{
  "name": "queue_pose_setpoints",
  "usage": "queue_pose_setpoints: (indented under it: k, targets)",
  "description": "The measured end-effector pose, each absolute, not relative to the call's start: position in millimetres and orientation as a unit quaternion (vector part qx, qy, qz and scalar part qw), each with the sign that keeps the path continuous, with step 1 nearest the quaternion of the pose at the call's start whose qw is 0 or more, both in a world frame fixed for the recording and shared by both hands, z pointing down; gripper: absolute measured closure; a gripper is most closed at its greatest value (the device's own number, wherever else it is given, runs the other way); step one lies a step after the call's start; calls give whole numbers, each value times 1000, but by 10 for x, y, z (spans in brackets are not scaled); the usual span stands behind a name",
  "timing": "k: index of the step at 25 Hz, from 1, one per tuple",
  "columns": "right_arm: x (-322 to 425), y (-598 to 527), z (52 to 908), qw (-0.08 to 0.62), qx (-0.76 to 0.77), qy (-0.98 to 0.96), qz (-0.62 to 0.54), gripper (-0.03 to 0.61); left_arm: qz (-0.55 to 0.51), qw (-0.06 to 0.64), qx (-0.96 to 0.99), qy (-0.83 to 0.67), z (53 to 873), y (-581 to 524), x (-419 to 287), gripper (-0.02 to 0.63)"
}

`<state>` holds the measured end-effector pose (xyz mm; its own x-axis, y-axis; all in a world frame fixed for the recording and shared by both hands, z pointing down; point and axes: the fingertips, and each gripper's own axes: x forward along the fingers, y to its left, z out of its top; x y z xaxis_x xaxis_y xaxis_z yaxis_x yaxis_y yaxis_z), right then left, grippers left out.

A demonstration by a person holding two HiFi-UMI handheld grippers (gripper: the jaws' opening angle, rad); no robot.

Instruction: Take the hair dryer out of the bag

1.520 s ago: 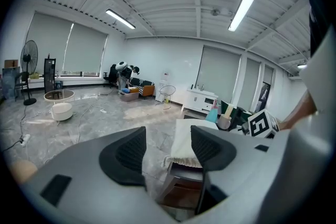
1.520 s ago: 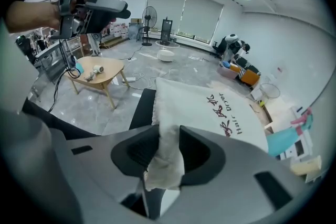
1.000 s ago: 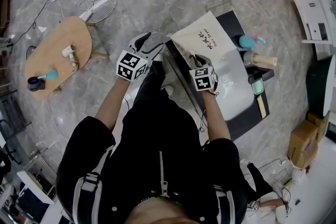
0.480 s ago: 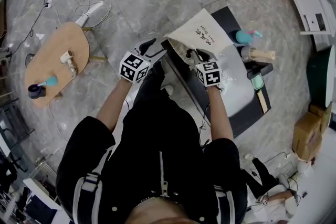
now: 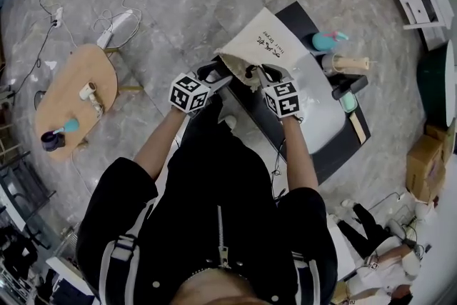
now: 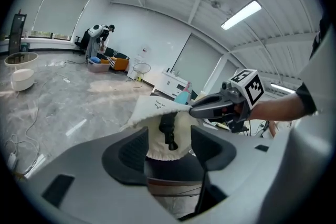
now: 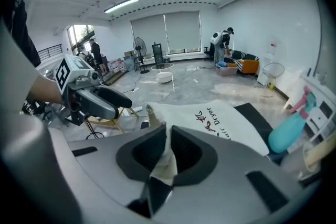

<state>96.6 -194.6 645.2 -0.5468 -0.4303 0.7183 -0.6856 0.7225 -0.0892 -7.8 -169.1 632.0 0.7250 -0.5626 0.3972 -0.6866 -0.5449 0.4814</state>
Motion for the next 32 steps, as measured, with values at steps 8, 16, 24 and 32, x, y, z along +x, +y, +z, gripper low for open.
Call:
queue_pose_setpoints:
  k: [8, 16, 24, 32]
  targets:
    - [1020, -1934, 6416, 332, 335, -858, 202, 535, 113, 338, 877, -323, 6473, -1768, 204, 337]
    - [1070, -1950, 6403, 322, 344, -857, 211, 535, 125, 359, 876, -296, 6675, -1846, 489, 337]
    - [1105, -1946, 6380, 309, 354, -855, 220, 535, 132, 389, 864, -293, 6918, -1948, 660, 345]
    - [1146, -1914, 6397, 306, 357, -853, 225, 535, 147, 401, 855, -294, 7118, -2013, 790, 391]
